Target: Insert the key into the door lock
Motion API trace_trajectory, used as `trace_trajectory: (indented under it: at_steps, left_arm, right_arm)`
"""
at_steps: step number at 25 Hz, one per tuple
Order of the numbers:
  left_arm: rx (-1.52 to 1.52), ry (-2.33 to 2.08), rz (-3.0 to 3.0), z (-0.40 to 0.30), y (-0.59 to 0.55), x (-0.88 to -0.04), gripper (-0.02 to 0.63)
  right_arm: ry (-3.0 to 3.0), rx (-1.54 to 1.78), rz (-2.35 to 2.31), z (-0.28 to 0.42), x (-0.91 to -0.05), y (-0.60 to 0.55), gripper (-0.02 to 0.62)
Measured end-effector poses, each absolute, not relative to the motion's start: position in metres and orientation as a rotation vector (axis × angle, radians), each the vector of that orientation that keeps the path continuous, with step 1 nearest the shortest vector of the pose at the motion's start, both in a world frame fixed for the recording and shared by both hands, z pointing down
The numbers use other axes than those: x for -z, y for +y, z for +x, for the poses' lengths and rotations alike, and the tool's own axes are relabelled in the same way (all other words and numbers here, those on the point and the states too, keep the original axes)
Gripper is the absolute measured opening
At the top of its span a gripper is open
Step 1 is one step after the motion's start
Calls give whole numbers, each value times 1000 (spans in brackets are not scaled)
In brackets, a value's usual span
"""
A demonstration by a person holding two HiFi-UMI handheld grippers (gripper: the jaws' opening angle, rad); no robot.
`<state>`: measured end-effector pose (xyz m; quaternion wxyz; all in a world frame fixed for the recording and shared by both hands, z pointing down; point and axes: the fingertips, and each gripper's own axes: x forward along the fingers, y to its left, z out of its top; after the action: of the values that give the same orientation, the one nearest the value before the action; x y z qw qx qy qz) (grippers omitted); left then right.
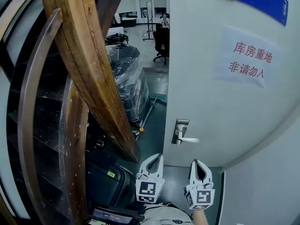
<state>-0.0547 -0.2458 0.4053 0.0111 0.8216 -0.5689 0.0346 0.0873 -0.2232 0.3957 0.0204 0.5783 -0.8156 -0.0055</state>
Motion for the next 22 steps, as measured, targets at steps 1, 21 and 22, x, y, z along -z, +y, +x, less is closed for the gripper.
trace_trajectory:
  at_steps: [1,21,22]
  left_arm:
    - [-104,-1775,2561,-55,-246,-405,5]
    - [-72,-1812,2580,-55,-251,-393,4]
    - [-72,-1813,2579,-55,-251,-393,5]
  right_arm:
    - [-2536,16,1792,85,-393,-224,8]
    - [-2550,31,1783,75,-386,-236,6]
    - [-2550,31,1783,76,-387,-236,6]
